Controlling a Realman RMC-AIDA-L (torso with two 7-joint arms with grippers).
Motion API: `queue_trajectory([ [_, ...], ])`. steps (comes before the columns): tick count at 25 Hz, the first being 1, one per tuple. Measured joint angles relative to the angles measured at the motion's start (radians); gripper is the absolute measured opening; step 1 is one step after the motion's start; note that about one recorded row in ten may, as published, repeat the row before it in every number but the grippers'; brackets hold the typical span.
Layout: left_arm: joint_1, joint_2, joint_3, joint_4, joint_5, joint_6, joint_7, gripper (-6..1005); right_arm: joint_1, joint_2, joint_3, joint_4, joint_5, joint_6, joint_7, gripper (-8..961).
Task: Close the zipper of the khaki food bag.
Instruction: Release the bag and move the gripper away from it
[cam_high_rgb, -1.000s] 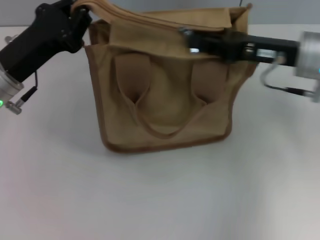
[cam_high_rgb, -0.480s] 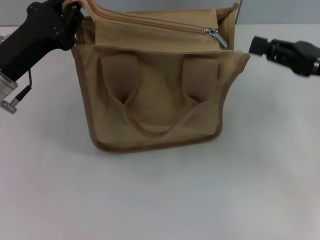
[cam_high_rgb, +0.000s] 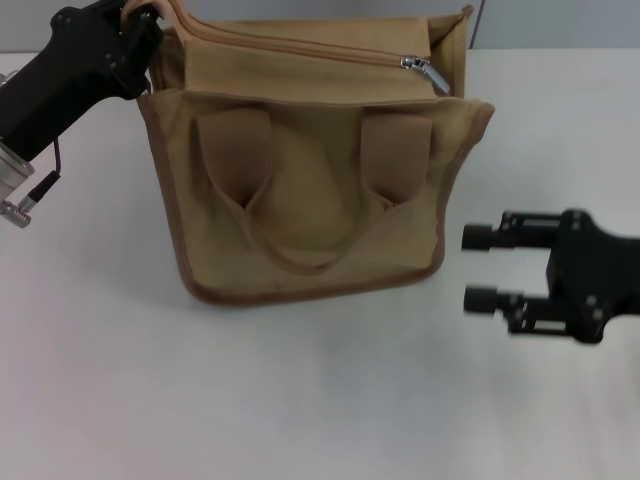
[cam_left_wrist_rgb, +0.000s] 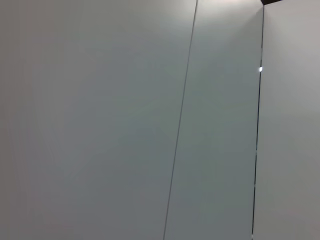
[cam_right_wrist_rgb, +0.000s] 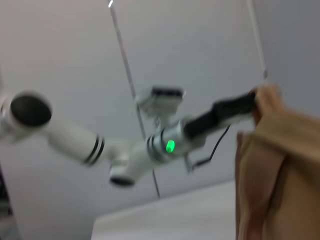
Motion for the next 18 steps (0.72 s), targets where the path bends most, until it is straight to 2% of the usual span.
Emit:
queue_trajectory([
  [8, 0.009, 0.000, -0.013, -0.007, 0.000, -0.018, -0.015, 60, 0.014, 0.029, -0.003, 0.058, -0.092, 0.119, -0.134, 654],
  [13, 0.044, 0.003, -0.013, 0.009, 0.000, -0.019, -0.107, 64, 0.051, 0.033, -0.004, 0.106, -0.107, 0.150, -0.161, 799],
  [16, 0.084, 0.029, 0.027, 0.072, 0.007, -0.010, -0.207, 66, 0.067, 0.033, -0.004, 0.116, -0.110, 0.153, -0.163, 798],
  [18, 0.112, 0.057, 0.076, 0.118, 0.009, 0.002, -0.276, 140, 0.075, 0.033, -0.007, 0.120, -0.110, 0.155, -0.165, 798],
])
